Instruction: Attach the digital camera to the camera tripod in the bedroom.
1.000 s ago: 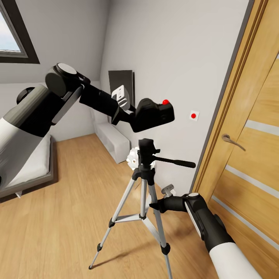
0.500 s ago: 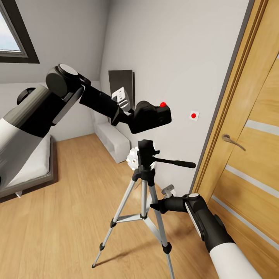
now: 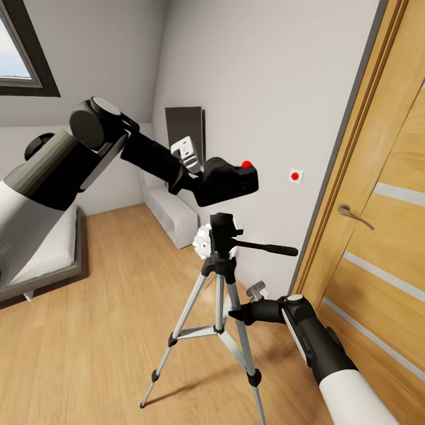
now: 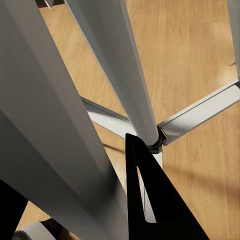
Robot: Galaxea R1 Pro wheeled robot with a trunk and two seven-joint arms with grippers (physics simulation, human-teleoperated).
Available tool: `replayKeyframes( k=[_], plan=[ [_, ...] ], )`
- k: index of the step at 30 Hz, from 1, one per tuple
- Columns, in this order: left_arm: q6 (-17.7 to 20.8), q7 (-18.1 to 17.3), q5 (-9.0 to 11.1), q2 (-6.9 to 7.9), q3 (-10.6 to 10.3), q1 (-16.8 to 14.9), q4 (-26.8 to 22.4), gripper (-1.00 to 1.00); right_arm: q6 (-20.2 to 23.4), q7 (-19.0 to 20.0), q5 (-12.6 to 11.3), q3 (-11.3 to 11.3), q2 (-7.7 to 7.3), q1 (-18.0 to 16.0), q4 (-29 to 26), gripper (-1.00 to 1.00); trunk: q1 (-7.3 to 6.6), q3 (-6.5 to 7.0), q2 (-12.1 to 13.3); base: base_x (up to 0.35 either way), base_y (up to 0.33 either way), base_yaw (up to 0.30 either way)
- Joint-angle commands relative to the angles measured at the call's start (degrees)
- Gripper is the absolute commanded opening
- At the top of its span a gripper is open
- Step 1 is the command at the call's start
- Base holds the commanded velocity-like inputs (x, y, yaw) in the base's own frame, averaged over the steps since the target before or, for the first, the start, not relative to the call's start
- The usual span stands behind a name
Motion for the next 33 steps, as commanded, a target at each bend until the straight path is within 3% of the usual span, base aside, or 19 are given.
replayKeyframes(
  k=[1,11,20,28,33],
  plan=[
    [0.3,0.0,0.1,0.09,-0.1,-0.1,-0.3,-1.0,-0.4,0.4,1.2,0.0,0.01,0.0,-0.1,-1.0,0.05,-0.14,-0.1,0.0,0.0,0.0],
    [2.8,-0.2,0.0,1.33,-0.6,-0.1,-4.0,-1.0,-0.3,0.4,1.2,0.0,0.01,0.0,0.0,-1.0,0.05,-0.14,-0.1,0.0,0.0,0.0],
    [2.4,-0.3,0.0,2.49,-5.0,-0.1,-5.2,-1.0,-0.3,0.4,1.1,0.0,0.01,-0.1,0.0,-1.0,0.05,-0.14,-0.1,0.0,0.0,0.0],
    [2.0,-0.1,-0.1,4.1,-6.1,-0.1,-5.9,-1.0,-0.3,0.4,1.0,0.0,0.01,0.0,0.0,-1.0,0.05,-0.14,-0.1,0.0,0.0,0.0],
    [2.0,0.1,-0.2,4.36,-6.3,-0.1,-6.8,-1.0,-0.3,0.4,1.0,0.0,0.01,0.0,0.0,-1.0,0.05,-0.14,-0.1,0.0,0.0,0.0]
  ],
)
